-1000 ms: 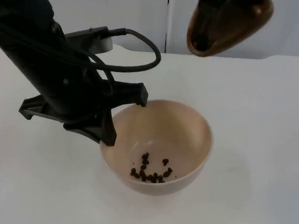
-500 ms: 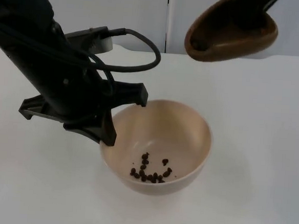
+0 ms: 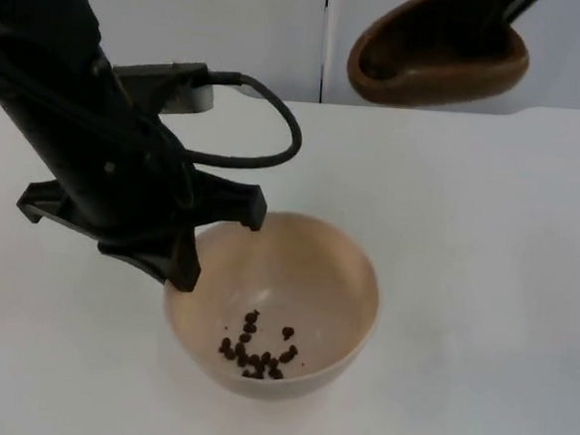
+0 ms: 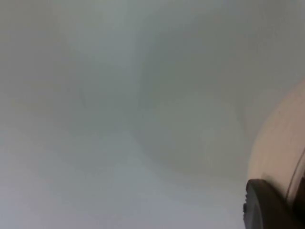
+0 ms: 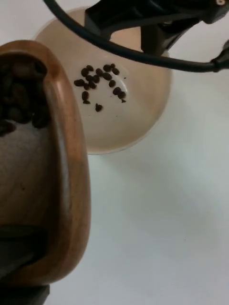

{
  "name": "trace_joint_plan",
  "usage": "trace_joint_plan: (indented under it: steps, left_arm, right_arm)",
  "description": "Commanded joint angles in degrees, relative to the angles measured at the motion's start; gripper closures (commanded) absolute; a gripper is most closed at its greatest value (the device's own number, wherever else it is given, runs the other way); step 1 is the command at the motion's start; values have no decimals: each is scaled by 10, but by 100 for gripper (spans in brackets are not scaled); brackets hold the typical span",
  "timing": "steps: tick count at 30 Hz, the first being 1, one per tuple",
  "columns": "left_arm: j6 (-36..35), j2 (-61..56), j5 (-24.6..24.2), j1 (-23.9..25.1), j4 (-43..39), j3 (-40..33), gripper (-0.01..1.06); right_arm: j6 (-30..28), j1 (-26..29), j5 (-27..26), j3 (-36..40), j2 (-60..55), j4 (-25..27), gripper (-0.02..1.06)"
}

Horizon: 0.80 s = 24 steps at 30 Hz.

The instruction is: Pick up the bowl with the left hand and pour the coffee beans from the cup into the bowl with the right hand.

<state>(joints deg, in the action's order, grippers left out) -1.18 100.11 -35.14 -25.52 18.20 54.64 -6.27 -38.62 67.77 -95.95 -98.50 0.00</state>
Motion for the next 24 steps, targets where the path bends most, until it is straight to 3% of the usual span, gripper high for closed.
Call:
trace_joint_plan:
  steps: [1, 5, 13, 17, 24]
  left_arm:
    - [-26, -7, -5, 3, -16, -2, 105]
    - [-54, -7, 0, 3, -26, -9, 105]
    - [-68, -7, 113, 3, -26, -133, 105]
    - [-72, -7, 145, 3, -26, -163, 105]
    - [-72, -7, 159, 3, -28, -172, 105]
  right_arm:
    - [0, 2, -16, -1, 7, 3, 104]
    - [9, 2, -53, 29, 7, 0, 104]
    - [30, 14, -150, 142, 7, 0, 104]
    - [41, 31, -185, 184, 7, 4, 104]
    - [66, 54, -255, 270, 7, -3, 104]
